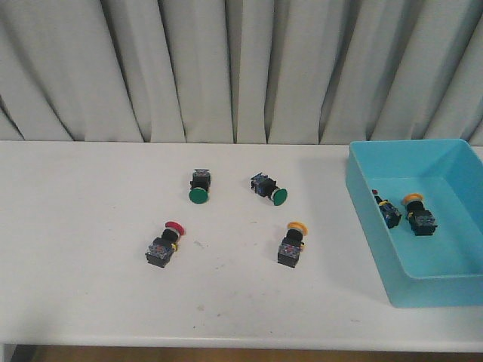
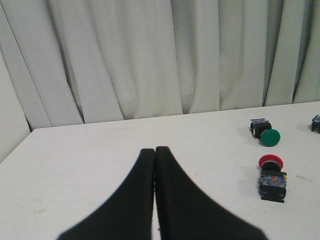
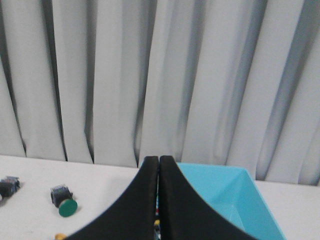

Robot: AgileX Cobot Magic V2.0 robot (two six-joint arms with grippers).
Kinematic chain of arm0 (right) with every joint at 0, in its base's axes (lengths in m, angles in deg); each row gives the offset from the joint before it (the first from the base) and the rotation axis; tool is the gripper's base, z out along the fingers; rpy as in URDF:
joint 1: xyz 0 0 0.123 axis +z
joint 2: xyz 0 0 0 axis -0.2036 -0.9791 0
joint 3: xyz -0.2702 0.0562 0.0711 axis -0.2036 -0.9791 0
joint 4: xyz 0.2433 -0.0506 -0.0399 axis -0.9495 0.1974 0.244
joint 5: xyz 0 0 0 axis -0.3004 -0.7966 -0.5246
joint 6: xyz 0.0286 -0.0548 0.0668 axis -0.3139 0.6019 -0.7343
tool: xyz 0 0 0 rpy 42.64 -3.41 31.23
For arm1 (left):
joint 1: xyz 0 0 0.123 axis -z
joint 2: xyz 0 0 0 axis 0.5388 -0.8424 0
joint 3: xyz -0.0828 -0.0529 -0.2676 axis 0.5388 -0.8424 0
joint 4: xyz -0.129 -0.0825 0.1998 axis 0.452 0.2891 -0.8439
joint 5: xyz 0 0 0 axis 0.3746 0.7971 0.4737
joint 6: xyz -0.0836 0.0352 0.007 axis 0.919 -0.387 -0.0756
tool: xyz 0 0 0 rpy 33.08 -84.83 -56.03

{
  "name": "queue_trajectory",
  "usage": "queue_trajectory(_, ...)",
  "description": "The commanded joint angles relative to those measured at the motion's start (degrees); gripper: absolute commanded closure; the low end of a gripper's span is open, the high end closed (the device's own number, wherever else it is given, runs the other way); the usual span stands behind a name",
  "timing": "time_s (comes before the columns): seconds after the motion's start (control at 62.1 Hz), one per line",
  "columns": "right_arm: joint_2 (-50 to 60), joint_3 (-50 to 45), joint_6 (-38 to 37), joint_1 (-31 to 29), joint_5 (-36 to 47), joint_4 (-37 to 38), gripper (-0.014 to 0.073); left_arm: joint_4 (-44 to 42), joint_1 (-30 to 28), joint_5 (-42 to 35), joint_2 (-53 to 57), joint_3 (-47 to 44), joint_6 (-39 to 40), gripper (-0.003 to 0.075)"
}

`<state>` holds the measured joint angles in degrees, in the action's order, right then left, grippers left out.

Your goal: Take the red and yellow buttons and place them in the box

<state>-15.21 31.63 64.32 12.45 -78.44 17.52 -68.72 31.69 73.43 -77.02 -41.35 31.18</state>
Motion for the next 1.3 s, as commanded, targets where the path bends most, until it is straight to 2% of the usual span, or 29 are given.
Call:
queue_trajectory(0.0,3.2,-3.54,-7.35,0.06,5.26,8.01,0.0601,0.66,-0.14,-3.72,0.83,-2.84,0.19,0.0717)
queue_trajectory(0.193,12.43,-13.6,-17.41,0.06,5.26,14.73,0.0601,0.66,-0.14,-3.72,0.83,-2.84,0.19,0.0717)
queue_trajectory(0.37,18.86,-21.19,-20.25,0.06,5.33,15.23,0.0601,0.66,-0.14,-3.72,0.83,-2.84,0.19,0.0717)
queue_trajectory(0.499,22.59,-21.28,-19.9,0.06,0.71,15.91,0.0601,0.66,-0.14,-3.72,0.83,-2.84,0.19,0.0717)
queue_trajectory(0.628,23.02,-21.28,-19.9,0.06,1.22,17.96,0.0601,0.66,-0.14,-3.72,0.83,-2.84,0.19,0.0717)
queue_trajectory(1.288,23.02,-21.28,-19.9,0.06,0.96,17.64,0.0601,0.66,-0.14,-3.67,0.83,-2.84,0.19,0.0717)
